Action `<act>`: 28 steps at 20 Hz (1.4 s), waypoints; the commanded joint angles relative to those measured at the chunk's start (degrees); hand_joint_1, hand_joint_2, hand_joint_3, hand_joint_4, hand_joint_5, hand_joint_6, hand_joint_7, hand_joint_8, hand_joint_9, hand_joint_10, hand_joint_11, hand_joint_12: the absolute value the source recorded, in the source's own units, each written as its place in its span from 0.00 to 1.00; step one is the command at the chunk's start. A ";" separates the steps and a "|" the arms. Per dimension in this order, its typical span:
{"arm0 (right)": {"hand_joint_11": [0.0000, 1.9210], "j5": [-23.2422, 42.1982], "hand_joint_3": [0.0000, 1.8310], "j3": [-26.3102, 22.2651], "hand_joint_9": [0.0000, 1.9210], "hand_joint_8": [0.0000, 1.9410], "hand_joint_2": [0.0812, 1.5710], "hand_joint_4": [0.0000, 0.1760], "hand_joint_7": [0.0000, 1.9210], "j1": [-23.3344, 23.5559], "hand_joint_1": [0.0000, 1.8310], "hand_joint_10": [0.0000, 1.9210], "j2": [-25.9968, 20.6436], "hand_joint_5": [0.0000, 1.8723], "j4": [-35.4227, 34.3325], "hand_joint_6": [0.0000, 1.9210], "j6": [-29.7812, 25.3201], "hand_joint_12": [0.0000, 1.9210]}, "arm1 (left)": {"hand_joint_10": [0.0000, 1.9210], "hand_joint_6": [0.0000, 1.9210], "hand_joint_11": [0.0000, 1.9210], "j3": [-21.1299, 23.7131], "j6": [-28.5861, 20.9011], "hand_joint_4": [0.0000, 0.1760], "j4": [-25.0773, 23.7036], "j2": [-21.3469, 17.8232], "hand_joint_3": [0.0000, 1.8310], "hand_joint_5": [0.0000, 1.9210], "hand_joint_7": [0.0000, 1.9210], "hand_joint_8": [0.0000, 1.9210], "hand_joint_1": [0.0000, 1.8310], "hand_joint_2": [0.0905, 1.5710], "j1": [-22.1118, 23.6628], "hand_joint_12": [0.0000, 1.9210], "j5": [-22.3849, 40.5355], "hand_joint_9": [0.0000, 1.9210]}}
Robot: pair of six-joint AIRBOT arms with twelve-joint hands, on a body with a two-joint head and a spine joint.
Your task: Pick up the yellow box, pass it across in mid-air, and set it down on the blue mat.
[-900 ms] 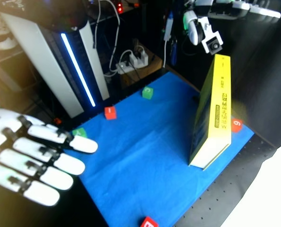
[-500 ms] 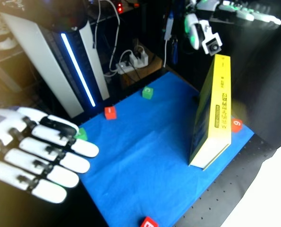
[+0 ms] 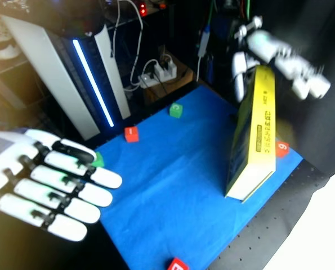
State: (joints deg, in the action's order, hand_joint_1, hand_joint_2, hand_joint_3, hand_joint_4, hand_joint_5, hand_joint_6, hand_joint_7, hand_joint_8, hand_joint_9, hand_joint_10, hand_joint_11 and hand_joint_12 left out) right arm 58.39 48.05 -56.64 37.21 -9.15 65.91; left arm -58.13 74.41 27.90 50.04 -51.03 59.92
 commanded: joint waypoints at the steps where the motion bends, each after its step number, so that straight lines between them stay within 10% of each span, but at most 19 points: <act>1: 0.00 6.96 0.00 0.29 0.00 0.00 0.84 0.07 0.00 0.66 0.16 0.00 -0.07 0.00 -0.51 0.00 0.07 0.00 | 0.00 0.00 0.00 -0.82 -0.48 0.97 0.33 1.12 0.00 0.00 0.00 0.00 0.37 0.66 0.40 0.02 0.43 0.00; 3: 0.00 6.96 0.00 0.30 0.00 0.00 0.85 0.04 0.00 0.66 0.20 0.00 0.08 0.00 -0.51 0.00 0.07 0.00 | 0.00 0.00 0.01 -1.53 -0.48 0.46 1.22 1.74 0.00 0.00 0.00 0.00 0.42 0.67 0.45 0.00 -0.92 0.00; 4: 0.00 6.96 0.00 0.29 0.00 0.00 0.85 0.08 0.00 0.66 0.18 0.00 0.11 0.00 -0.51 0.00 0.07 0.00 | 0.32 0.01 0.00 -1.64 -0.48 0.02 1.45 1.83 0.00 0.13 0.15 0.07 0.47 0.70 0.43 0.62 -1.00 0.08; 5: 0.00 6.96 0.00 0.28 0.00 0.00 0.84 0.12 0.00 0.66 0.19 0.00 0.13 0.00 -0.51 0.00 0.07 0.00 | 0.58 0.09 0.07 -1.63 -0.48 0.00 1.69 1.85 0.00 0.25 0.26 0.20 0.48 0.70 0.34 0.89 -0.97 0.15; 6: 0.00 6.96 0.00 0.28 0.00 0.00 0.84 0.16 0.00 0.65 0.20 0.00 0.15 0.00 -0.52 0.00 0.06 0.00 | 0.92 0.70 0.38 -1.60 -0.48 0.00 1.69 1.85 0.00 0.29 0.32 0.77 0.58 0.69 0.30 0.98 -1.00 0.35; 8: 0.00 6.96 0.00 0.27 0.00 0.00 0.84 0.19 0.00 0.65 0.19 0.00 0.23 0.00 -0.52 0.00 0.06 0.00 | 1.00 0.99 0.69 -1.45 -0.48 0.00 1.82 1.85 0.00 0.47 0.55 0.99 0.66 0.67 0.16 1.00 -0.76 0.62; 12: 0.00 6.96 0.00 0.27 0.00 0.00 0.84 0.22 0.00 0.65 0.19 0.00 0.37 0.00 -0.52 0.00 0.06 0.00 | 1.00 1.00 0.83 -0.69 -0.47 0.00 1.44 1.55 0.01 0.64 0.72 1.00 0.70 0.71 -0.17 1.00 1.15 0.79; 28: 0.00 6.97 0.00 0.28 0.00 0.00 0.84 0.33 0.00 0.69 0.20 0.00 0.40 0.00 -0.63 0.00 0.06 0.00 | 1.00 1.00 0.84 8.90 -0.48 0.00 -11.76 -6.04 0.00 0.58 0.71 1.00 0.73 0.78 -2.79 1.00 29.08 0.81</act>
State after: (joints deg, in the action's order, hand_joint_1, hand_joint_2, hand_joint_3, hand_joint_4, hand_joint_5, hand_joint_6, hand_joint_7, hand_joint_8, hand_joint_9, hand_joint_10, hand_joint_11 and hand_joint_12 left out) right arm 58.35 48.05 -56.64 37.67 -9.34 65.89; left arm -49.21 74.17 16.86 44.12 -54.17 80.97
